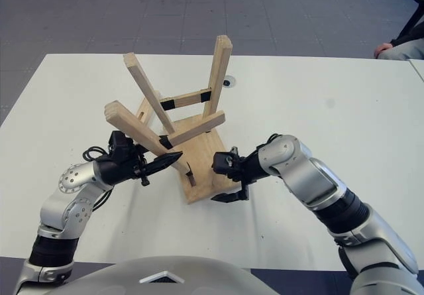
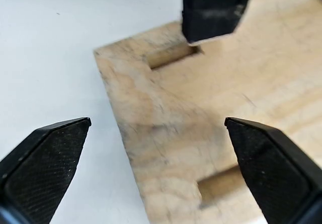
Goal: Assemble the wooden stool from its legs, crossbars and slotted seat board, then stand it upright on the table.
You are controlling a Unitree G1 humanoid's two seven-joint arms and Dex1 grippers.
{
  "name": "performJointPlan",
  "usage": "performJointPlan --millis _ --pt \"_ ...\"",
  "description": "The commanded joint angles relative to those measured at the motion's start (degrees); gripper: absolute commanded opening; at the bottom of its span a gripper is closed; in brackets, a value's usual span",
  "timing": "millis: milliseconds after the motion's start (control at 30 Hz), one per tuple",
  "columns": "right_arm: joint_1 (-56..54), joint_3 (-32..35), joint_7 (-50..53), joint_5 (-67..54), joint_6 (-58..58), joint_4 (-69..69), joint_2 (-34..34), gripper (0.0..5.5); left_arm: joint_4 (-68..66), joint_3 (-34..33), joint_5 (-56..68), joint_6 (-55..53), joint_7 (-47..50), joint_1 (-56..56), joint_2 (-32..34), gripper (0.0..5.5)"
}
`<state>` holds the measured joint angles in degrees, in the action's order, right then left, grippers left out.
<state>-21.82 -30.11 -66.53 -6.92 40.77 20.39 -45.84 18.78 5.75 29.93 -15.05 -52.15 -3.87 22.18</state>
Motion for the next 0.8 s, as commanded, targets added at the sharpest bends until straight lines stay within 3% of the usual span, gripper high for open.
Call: performJointPlan --millis 33,800 --pt "-0.27 1.93 0.21 0.36 -1.36 -1.77 -1.41 4.92 1.49 1.01 -0.51 0.49 0.73 -0.78 -0.08 2.05" --pt "-0.56 3.70 1.89 -0.08 -1.21 -2.68 -0.09 4.92 1.43 2.13 -0.52 1.44 -0.84 -3.47 4.16 2.05"
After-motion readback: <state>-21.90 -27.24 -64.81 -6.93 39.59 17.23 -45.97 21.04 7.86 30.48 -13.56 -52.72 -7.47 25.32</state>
